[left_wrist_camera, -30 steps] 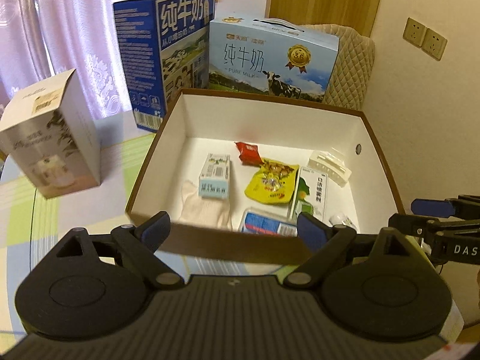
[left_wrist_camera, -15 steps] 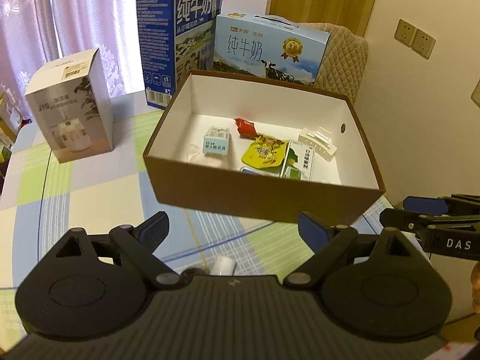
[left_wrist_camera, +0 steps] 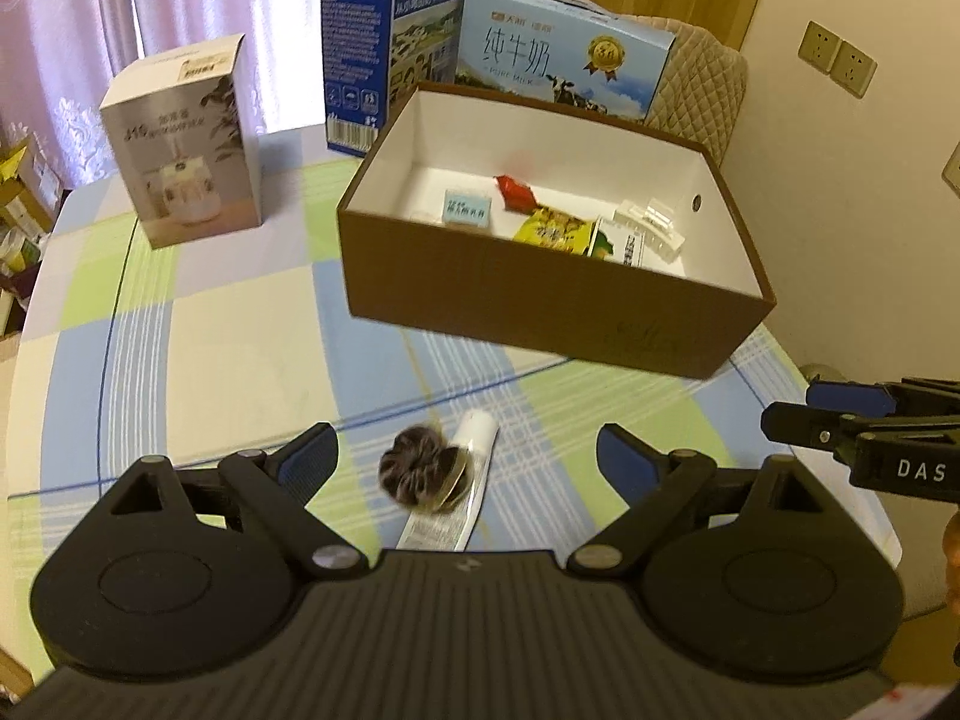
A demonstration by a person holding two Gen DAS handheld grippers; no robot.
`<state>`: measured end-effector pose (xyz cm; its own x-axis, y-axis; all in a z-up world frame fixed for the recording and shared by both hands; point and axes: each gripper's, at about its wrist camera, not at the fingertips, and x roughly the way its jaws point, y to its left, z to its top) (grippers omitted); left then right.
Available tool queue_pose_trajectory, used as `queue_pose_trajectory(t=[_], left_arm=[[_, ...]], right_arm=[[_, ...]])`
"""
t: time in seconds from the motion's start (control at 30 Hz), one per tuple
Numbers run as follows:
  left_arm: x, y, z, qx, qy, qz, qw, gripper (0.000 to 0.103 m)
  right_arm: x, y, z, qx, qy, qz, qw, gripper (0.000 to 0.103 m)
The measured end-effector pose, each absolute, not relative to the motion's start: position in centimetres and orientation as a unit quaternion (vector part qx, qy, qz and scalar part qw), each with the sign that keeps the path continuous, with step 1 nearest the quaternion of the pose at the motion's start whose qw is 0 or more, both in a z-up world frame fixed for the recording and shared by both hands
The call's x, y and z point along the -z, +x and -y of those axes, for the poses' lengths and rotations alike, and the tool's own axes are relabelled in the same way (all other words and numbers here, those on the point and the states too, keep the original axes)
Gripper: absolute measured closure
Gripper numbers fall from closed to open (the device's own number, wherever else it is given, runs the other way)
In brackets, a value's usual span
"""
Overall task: Organize objects
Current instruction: 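Withdraw both open tools from the brown box toward the scrunchie and white tube, then lower both tools to the table, left toward the scrunchie, right toward the white tube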
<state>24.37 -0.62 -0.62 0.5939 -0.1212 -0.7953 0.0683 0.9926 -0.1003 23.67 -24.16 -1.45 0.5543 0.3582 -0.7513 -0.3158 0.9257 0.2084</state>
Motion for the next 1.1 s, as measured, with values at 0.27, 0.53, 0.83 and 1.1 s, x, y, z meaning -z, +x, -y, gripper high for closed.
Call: queue_pose_trajectory(t=[0.27, 0.53, 0.83, 1.1], left_arm=[[1.4, 22.1, -1.0, 0.044, -0.03, -0.457, 0.888, 0.012], [2.7, 20.5, -1.6, 0.039, -0.029, -0.472, 0.88, 0.012], [3.6, 19.5, -1.9, 0.037, -0.021, -0.48, 0.876, 0.012], [4.4, 19.5, -2.1, 0.036, -0.015, -0.488, 0.872, 0.012]], right_arm=[[2.8, 22.1, 22.9, -0.196, 0.02, -0.45, 0.871, 0.05], [4.4, 20.6, 21.7, -0.204, 0.016, -0.472, 0.858, 0.05], [5.8, 19.8, 20.4, -0.21, 0.015, -0.49, 0.846, 0.05], [6.7, 19.9, 19.8, -0.211, 0.014, -0.5, 0.84, 0.05]])
